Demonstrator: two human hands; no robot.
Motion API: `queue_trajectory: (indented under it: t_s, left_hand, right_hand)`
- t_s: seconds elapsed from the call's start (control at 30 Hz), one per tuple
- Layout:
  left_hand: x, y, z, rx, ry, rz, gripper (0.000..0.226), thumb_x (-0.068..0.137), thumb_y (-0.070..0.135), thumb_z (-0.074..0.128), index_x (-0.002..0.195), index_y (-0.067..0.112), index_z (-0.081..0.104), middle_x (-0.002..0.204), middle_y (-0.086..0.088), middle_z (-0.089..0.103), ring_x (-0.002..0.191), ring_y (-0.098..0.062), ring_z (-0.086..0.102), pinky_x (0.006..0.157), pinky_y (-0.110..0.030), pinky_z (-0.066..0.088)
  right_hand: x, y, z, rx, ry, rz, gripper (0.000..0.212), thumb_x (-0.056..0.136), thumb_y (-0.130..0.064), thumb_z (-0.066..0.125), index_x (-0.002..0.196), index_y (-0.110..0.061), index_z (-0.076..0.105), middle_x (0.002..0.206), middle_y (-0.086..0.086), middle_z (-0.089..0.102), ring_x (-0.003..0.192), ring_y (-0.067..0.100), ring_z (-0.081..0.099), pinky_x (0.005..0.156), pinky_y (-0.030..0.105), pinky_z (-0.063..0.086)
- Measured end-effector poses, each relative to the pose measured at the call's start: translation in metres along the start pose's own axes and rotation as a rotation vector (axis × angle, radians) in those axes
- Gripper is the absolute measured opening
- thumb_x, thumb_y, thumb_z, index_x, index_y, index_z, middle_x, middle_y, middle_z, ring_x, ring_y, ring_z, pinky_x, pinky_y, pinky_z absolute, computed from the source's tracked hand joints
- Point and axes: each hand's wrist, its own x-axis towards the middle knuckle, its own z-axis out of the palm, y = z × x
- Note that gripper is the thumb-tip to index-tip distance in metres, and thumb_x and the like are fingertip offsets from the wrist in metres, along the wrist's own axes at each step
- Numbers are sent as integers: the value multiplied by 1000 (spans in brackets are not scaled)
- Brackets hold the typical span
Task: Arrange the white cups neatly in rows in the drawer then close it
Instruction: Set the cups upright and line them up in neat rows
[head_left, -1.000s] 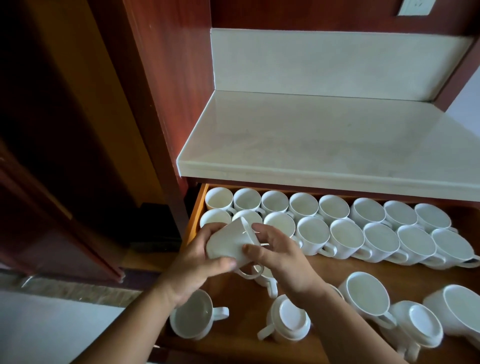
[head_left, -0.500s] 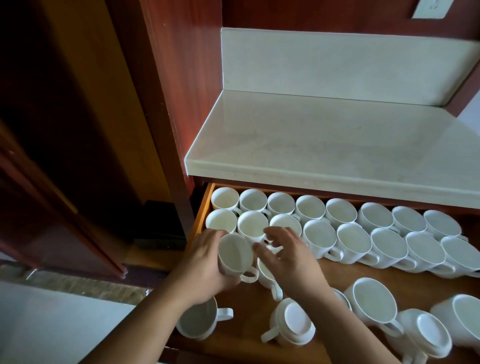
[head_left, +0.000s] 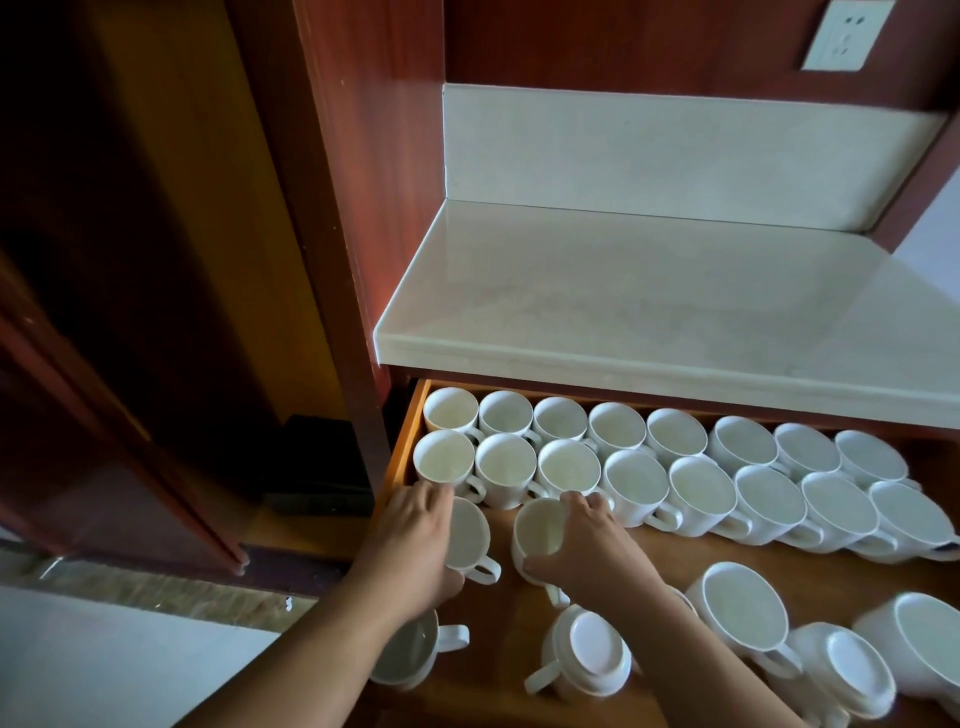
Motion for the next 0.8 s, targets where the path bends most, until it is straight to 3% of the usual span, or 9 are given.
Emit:
queue_trajectory:
  t_s: [0.17, 0.3, 0.4, 0.5, 0.6, 0.67, 0.8]
  left_hand:
    - [3, -2, 6, 27, -16, -27, 89, 79, 38, 78, 151, 24, 28, 139, 0, 38, 126, -20, 41, 106, -30, 41]
    - [3, -2, 9, 29, 4, -38, 86, 82, 32, 77, 153, 23, 28, 141, 0, 40, 129, -20, 43, 108, -30, 42]
    - [6, 0, 6, 32, -2, -45, 77, 83, 31, 78, 146, 20, 35, 139, -2, 43, 125, -20, 47, 104, -31, 46]
    - [10, 0, 2, 57, 4, -49, 65, 85, 32, 78, 137, 21, 41, 133, -1, 47, 118, -18, 50, 97, -28, 49]
    - [10, 0, 2, 68, 11, -55, 67, 86, 32, 78, 139, 19, 40, 133, -2, 48, 119, -19, 51, 98, -28, 49]
    - [9, 0, 3, 88, 17, -57, 72, 86, 35, 78, 143, 18, 37, 134, -4, 50, 120, -21, 51, 100, -30, 49]
    - [7, 2, 3, 135, 23, -43, 53, 86, 28, 77, 126, 21, 43, 123, -4, 54, 111, -22, 52, 96, -31, 49]
  right_hand:
    - [1, -1, -3, 42, -16, -78, 94, 73, -52, 80, 148, -20, 35, 140, 0, 43, 122, 19, 47, 97, 32, 51]
    - [1, -3, -3, 50, -12, -118, 97, 77, -48, 79, 155, -21, 28, 149, -2, 41, 134, 17, 41, 102, 27, 39]
    - [1, -2, -3, 68, 27, -51, 83, 77, -47, 78, 144, -21, 37, 132, -1, 51, 114, 16, 50, 90, 25, 44]
    - [1, -4, -2, 70, 66, 14, 63, 77, -49, 80, 119, -20, 42, 110, -4, 53, 94, 12, 50, 73, 22, 41]
    - [2, -4, 0, 107, 58, 10, 66, 73, -48, 81, 118, -20, 41, 100, -9, 47, 91, 11, 54, 73, 24, 50]
    - [2, -2, 1, 118, 50, -2, 70, 73, -46, 81, 125, -20, 42, 100, -12, 44, 93, 11, 54, 75, 23, 48]
    - [2, -1, 4, 155, 51, -21, 65, 73, -45, 79, 123, -21, 45, 97, -16, 44, 93, 10, 53, 77, 25, 48]
